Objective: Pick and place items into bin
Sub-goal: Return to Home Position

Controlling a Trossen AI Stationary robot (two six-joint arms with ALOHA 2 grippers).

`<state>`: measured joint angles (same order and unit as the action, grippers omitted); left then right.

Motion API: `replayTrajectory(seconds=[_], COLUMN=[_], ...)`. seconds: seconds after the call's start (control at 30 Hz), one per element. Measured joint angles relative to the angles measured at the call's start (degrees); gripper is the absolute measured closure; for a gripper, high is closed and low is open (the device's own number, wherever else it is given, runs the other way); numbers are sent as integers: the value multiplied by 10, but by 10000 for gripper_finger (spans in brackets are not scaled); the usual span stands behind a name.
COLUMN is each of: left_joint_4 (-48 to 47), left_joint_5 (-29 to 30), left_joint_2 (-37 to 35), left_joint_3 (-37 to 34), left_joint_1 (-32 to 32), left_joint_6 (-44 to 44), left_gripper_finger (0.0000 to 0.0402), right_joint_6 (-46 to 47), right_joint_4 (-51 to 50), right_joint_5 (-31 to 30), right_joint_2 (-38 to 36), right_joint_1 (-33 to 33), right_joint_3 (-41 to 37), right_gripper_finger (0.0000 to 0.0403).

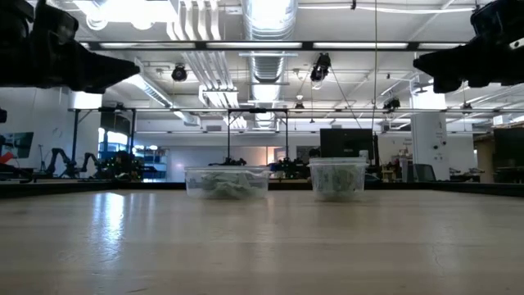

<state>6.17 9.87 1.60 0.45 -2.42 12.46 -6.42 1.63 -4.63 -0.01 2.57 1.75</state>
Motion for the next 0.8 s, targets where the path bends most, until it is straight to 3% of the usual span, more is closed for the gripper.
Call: replayTrajectory(seconds=[0.13, 0.8], left_joint_4=[-35, -36], left_joint_5=[-1, -1], left_joint_2=[1, 7], left_joint_3=[0, 0], left_joint_1=[0, 0], left_joint_6=[-6, -29], left_gripper_finger=[259, 259], right_joint_6=[21, 30], right_joint_4=[-5, -8], right_joint_5=[7, 17], right_joint_2=[2, 32], right_joint_1=[0, 0], right_joint_3=[-13, -12], right_gripper_finger=[335, 335])
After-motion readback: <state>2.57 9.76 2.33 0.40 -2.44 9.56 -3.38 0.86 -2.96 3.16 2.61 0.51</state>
